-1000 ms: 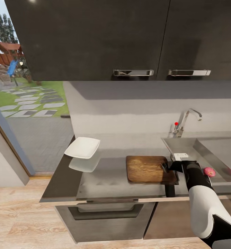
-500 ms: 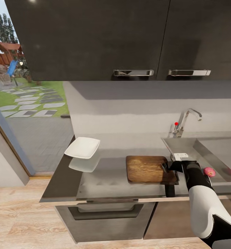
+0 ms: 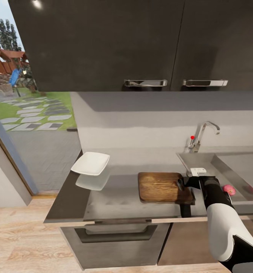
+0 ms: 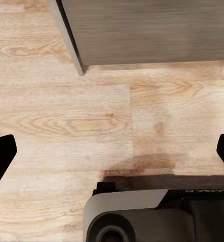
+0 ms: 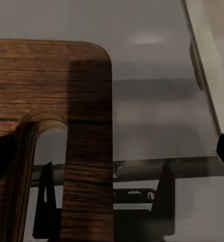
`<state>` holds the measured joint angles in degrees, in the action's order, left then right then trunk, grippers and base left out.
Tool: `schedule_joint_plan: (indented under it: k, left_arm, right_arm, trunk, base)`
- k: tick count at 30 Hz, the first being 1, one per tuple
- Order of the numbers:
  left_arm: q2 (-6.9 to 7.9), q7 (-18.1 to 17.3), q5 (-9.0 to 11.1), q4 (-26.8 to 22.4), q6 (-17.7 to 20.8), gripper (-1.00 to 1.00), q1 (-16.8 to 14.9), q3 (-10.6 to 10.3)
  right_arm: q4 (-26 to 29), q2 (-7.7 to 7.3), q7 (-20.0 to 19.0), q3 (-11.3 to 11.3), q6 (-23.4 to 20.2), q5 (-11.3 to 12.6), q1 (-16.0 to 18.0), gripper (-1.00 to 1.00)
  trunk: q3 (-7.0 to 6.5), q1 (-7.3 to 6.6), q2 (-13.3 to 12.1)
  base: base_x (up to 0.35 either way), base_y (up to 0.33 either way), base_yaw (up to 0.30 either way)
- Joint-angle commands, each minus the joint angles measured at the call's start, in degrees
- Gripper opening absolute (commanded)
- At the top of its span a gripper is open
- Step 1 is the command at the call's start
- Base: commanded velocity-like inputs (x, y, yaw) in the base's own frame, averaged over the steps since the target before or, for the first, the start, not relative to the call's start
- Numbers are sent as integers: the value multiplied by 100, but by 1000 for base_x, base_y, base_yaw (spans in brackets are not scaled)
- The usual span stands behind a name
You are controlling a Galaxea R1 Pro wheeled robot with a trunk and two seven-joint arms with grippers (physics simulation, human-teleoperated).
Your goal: In the kitchen, take the Vidalia onion out of the sink, dice it on the chopping board with the paring knife, put the diced onion into the bowl on the countertop, then place both the paring knife and the chopping board into the sink.
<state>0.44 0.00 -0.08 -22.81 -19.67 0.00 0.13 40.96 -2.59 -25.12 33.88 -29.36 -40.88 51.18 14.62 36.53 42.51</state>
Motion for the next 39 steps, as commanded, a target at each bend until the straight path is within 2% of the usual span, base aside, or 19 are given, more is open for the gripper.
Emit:
schedule_joint_plan:
  k: [1,25,39]
  left_arm:
    - [0,0,-1,-5,-11,100,0,2]
    - [0,0,-1,-3,-11,100,0,-4]
    - [0,0,-1,4,-11,100,0,-4]
  right_arm:
    - [9,4,-55,22,-8,-61,6,100]
    - [9,3,-55,22,-8,-61,6,100]
    - [9,4,-55,22,-8,-61,6,100]
  trunk:
    - [-2,2,6]
    - [-222,2,6]
    - [-350,2,6]
  base:
    - [0,0,0]
    - [-6,0,0]
    - [-307,0,0]
